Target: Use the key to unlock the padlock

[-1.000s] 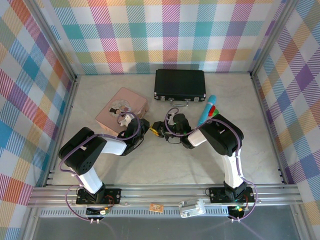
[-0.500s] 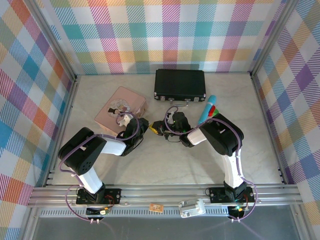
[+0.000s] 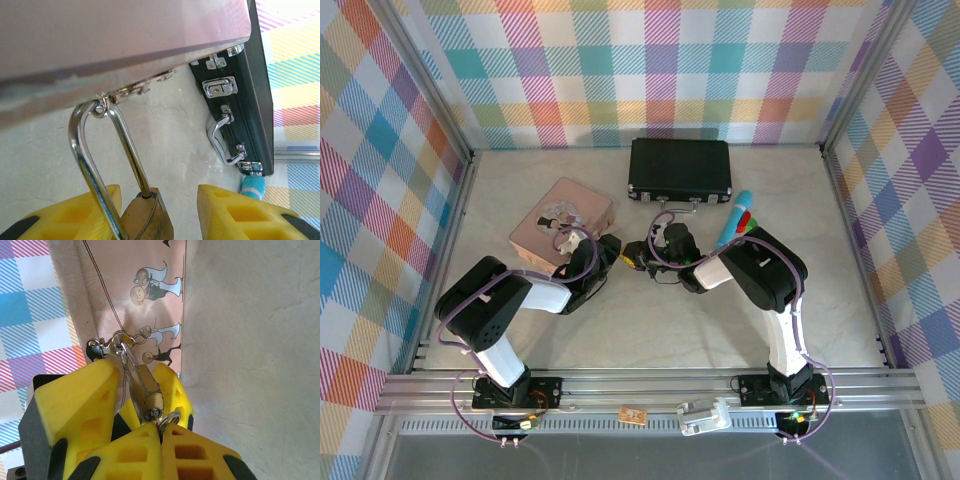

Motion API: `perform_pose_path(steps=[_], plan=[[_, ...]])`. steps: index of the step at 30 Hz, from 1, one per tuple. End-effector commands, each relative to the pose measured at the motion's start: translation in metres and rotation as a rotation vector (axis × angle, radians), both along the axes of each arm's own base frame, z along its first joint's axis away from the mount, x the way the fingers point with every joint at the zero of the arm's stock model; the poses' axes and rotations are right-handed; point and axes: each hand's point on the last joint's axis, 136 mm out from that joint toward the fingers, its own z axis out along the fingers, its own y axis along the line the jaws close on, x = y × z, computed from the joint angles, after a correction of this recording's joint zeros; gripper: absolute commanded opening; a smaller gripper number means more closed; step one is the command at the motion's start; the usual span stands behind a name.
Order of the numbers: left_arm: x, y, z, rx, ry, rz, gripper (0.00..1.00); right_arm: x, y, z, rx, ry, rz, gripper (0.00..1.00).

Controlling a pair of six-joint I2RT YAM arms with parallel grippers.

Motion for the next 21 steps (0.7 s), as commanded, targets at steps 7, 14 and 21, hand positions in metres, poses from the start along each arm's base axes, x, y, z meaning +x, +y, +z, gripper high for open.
perform_pose_path(steps=[7,14,21], plan=[[0.003,-0.005,-0.012,-0.010,0.032,0.007,0.30,-0.003,0.011,0.032,0.037,-0.074,0.043,0.00],[0.006,-0.006,-0.014,-0.016,0.024,0.005,0.13,-0.005,0.010,0.038,0.031,-0.082,0.052,0.00],[-0.003,-0.001,-0.020,-0.004,0.023,0.002,0.00,-0.001,0.015,0.054,0.163,0.074,0.028,0.00]])
